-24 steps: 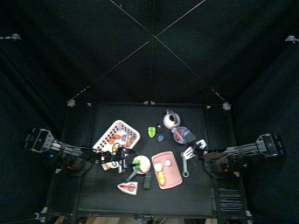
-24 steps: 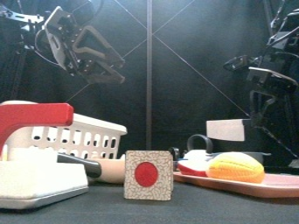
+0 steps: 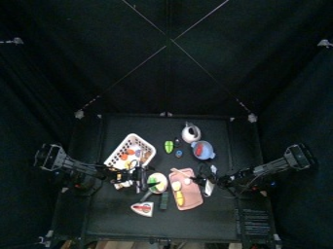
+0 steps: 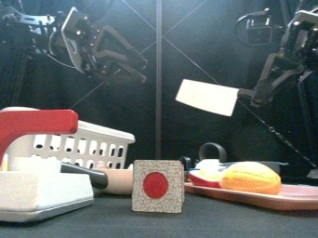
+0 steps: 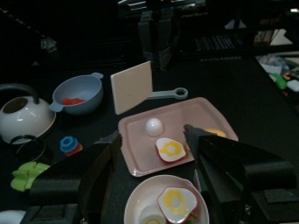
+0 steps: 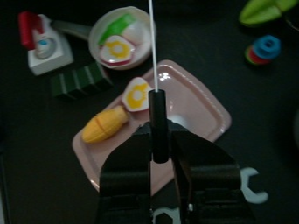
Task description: Grab cleaver with other hand
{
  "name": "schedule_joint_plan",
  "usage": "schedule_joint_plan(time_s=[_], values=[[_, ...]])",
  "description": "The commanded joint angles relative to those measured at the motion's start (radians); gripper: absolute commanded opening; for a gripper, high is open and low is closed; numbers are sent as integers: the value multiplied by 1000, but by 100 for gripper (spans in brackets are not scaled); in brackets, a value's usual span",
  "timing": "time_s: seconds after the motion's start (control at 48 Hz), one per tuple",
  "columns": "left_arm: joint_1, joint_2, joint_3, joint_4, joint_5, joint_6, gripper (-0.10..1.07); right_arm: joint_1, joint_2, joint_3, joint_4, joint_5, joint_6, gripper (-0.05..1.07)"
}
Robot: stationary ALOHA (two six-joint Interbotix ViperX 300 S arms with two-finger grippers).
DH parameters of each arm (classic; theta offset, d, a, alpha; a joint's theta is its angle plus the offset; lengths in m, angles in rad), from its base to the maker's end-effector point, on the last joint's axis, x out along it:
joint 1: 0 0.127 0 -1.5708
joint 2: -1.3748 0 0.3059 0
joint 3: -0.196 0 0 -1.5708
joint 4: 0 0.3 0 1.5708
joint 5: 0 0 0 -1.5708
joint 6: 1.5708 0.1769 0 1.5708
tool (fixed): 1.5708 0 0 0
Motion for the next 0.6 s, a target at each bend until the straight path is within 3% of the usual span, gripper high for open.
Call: schedule_joint_plan(time_s=[0.0,0.229,0.333,0.458,0.583], values=[[2,11,-46,5,-11,-2,94,6,6,-11,-18,-44,0,32],[2,34,-89,-52,3,-3,93,21,28,-20,-21,-78,0,32],[0,38,-104,-66,55,-28,93,23,29,-23,-21,-80,0,32],[3,49,-126,-35,144,-63,93,21,29,-34,-35,-83,0,32],[9,67,-143,8,150,-75,93,21,40,-44,-49,-83,0,32]])
